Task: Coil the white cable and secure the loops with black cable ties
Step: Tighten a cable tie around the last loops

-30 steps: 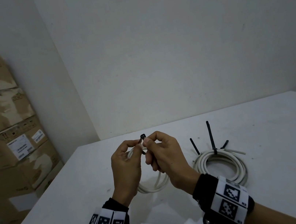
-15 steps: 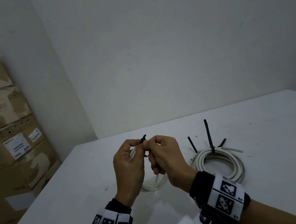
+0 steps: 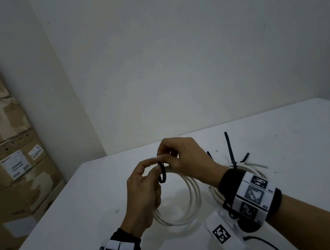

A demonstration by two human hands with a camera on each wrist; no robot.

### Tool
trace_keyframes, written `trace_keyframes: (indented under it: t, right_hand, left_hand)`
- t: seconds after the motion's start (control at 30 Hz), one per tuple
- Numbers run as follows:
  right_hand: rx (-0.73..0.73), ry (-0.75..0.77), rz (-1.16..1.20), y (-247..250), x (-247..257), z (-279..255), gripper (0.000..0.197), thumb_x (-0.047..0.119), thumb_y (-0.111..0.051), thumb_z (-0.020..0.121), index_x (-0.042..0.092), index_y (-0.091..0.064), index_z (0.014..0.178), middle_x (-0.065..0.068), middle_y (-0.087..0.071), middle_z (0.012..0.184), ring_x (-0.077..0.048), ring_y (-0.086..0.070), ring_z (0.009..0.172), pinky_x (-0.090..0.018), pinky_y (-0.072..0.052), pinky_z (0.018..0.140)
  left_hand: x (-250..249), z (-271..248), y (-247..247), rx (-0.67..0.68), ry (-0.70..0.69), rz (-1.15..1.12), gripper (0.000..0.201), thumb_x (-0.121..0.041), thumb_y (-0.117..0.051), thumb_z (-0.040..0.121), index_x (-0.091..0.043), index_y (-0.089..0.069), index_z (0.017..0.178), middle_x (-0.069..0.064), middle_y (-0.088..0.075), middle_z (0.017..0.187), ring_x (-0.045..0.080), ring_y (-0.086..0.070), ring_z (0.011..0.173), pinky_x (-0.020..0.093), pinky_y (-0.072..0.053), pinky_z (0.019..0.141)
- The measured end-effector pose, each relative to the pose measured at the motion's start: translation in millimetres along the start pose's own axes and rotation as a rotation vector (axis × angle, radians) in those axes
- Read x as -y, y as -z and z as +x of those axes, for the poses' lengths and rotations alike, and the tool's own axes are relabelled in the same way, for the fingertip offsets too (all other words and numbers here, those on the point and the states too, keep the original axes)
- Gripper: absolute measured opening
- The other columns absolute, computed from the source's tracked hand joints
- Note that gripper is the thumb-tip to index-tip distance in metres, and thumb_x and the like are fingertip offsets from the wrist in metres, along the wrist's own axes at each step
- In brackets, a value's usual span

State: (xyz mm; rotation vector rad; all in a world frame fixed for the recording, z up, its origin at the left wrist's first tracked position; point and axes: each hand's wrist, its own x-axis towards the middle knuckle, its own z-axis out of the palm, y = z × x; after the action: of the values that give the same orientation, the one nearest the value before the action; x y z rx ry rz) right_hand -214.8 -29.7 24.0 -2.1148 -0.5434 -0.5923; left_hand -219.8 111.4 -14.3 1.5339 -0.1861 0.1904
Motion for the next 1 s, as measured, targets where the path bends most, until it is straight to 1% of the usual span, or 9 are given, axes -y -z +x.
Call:
trace_keyframes:
  t: [0.13,0.23,0.37,0.5,0.63,0.7,0.77,0.87,1.0]
  right_hand:
    - [-0.003,-0.049,0.045,3,-2,4,0.009,0.016,-0.067,0.085,0.014,-0.067,0.077,0.015,-0.059,0.067,-0.004,-0.052,0.062,-0.013,-0.041,0.06]
    - [0.066,-0.049,0.002,5,-1,9,0.011,0.019,-0.067,0.085,0.021,-0.065,0.074,0.015,-0.059,0.067,0.002,-0.051,0.06,-0.009,-0.036,0.058]
    - [0.132,-0.055,-0.085,4,2,12,0.007,0.02,-0.064,0.086,0.017,-0.068,0.081,0.007,-0.067,0.078,-0.005,-0.055,0.07,-0.019,-0.039,0.064]
    - [0.109,-0.096,-0.236,-1,4,6,0.012,0.026,-0.057,0.09,0.017,-0.063,0.089,0.006,-0.066,0.085,-0.013,-0.056,0.079,-0.022,-0.036,0.063]
    - [0.002,-0.15,-0.273,8,4,14,0.013,0.03,-0.052,0.094,0.018,-0.058,0.093,0.002,-0.069,0.091,-0.018,-0.061,0.085,-0.031,-0.044,0.074]
    - [0.028,-0.148,-0.25,13,6,21,0.013,0.029,-0.051,0.095,0.017,-0.056,0.091,0.0,-0.07,0.089,-0.021,-0.064,0.082,-0.034,-0.049,0.077]
    - [0.073,-0.158,-0.19,12,8,22,0.012,0.027,-0.049,0.096,0.016,-0.052,0.091,-0.004,-0.071,0.089,-0.024,-0.067,0.076,-0.04,-0.052,0.076]
    - [0.039,-0.278,0.12,11,8,20,0.014,0.017,-0.046,0.097,0.016,-0.044,0.084,-0.01,-0.067,0.082,-0.025,-0.067,0.058,-0.035,-0.056,0.057]
    - [-0.065,-0.369,0.289,13,5,24,0.016,0.008,-0.047,0.095,0.013,-0.045,0.081,-0.009,-0.063,0.072,-0.021,-0.06,0.056,-0.04,-0.058,0.057]
  left_hand:
    - [-4,-6,-1,0.089,0.051,-0.083,0.025,-0.036,-0.052,0.09,-0.022,-0.065,0.107,-0.003,-0.025,0.047,0.009,-0.017,0.038,0.016,-0.018,0.04]
    - [-4,-8,-2,0.095,0.086,-0.103,0.033,-0.041,-0.054,0.085,-0.024,-0.065,0.111,-0.001,-0.023,0.05,0.01,-0.016,0.038,0.017,-0.017,0.041]
    - [-1,-9,-2,0.074,0.133,-0.123,0.021,-0.028,-0.054,0.095,-0.024,-0.066,0.111,-0.003,-0.024,0.048,0.009,-0.017,0.038,0.015,-0.018,0.04]
    - [4,-7,-3,0.051,0.114,-0.094,0.015,-0.024,-0.054,0.096,-0.017,-0.068,0.1,-0.002,-0.026,0.046,0.011,-0.017,0.037,0.016,-0.017,0.041]
    - [15,-14,-6,0.067,0.128,-0.061,0.02,-0.024,-0.052,0.097,-0.012,-0.068,0.092,-0.001,-0.028,0.047,0.011,-0.018,0.037,0.016,-0.018,0.041]
    - [19,-19,-7,0.064,0.14,-0.052,0.023,-0.024,-0.051,0.097,-0.011,-0.069,0.095,0.0,-0.029,0.048,0.012,-0.019,0.038,0.016,-0.019,0.04]
    - [21,-19,-8,0.052,0.139,-0.044,0.024,-0.024,-0.05,0.098,-0.01,-0.069,0.093,0.0,-0.029,0.048,0.011,-0.019,0.038,0.015,-0.02,0.039]
    - [17,-21,-14,0.07,0.12,-0.042,0.025,-0.026,-0.049,0.098,-0.012,-0.067,0.089,-0.002,-0.029,0.047,0.011,-0.019,0.038,0.015,-0.02,0.04]
    - [17,-24,-21,0.142,0.129,-0.032,0.025,-0.024,-0.047,0.099,-0.013,-0.065,0.086,-0.001,-0.03,0.048,0.012,-0.022,0.039,0.018,-0.021,0.041]
